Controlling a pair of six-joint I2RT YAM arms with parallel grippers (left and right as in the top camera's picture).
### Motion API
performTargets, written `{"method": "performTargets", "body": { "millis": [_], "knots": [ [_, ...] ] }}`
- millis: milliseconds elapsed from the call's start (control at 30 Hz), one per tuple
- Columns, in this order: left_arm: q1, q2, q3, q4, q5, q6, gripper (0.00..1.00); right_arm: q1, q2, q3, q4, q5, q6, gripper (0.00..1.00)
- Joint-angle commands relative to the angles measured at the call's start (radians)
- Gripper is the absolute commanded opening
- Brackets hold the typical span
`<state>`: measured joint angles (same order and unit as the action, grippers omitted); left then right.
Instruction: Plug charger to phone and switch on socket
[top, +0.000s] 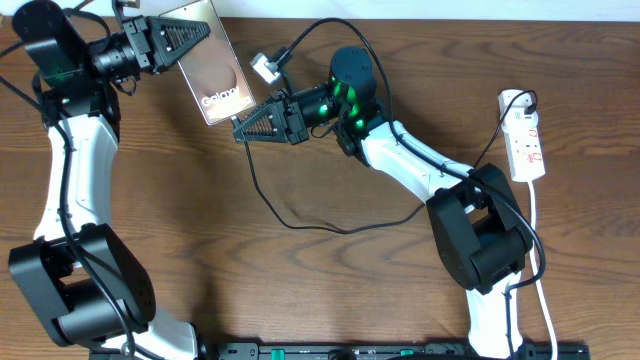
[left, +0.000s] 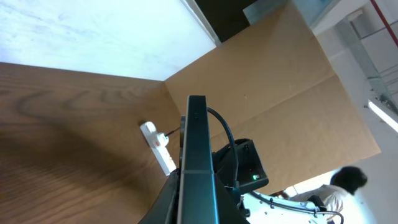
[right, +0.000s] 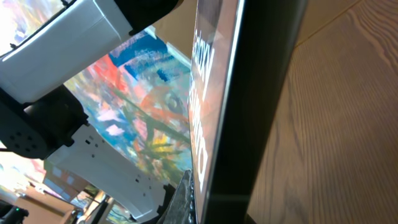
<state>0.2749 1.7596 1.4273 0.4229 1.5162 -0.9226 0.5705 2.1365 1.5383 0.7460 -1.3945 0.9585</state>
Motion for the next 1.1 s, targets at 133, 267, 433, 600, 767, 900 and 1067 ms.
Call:
{"method": "performTargets", "body": {
  "millis": [133, 267, 433, 600, 767, 900, 1067],
  "knots": [
    [0.003, -0.024, 0.016, 0.005, 0.055, 0.014, 0.07, -0.019, 0.002, 0.010, 0.007, 0.091, 0.006, 0.01],
    [0.003, -0.024, 0.016, 0.005, 0.055, 0.014, 0.07, -0.024, 0.002, 0.010, 0.006, 0.108, 0.006, 0.01],
    [0.003, -0.024, 0.016, 0.005, 0.055, 0.014, 0.07, -0.029, 0.002, 0.010, 0.007, 0.132, 0.006, 0.01],
    [0.003, -0.024, 0.016, 0.005, 0.055, 0.014, 0.08, -0.029, 0.002, 0.010, 0.006, 0.149, 0.007, 0.01],
    [0.003, -0.024, 0.016, 0.005, 0.055, 0.014, 0.08, -0.029, 0.002, 0.010, 0.007, 0.159, 0.007, 0.01],
    [0.003, -0.024, 0.016, 0.005, 0.055, 0.013, 0.07, -0.029, 0.002, 0.010, 0.007, 0.159, 0.007, 0.01],
    [0.003, -0.024, 0.016, -0.013, 0.055, 0.013, 0.07, -0.029, 0.002, 0.010, 0.007, 0.159, 0.006, 0.01]
  ]
}}
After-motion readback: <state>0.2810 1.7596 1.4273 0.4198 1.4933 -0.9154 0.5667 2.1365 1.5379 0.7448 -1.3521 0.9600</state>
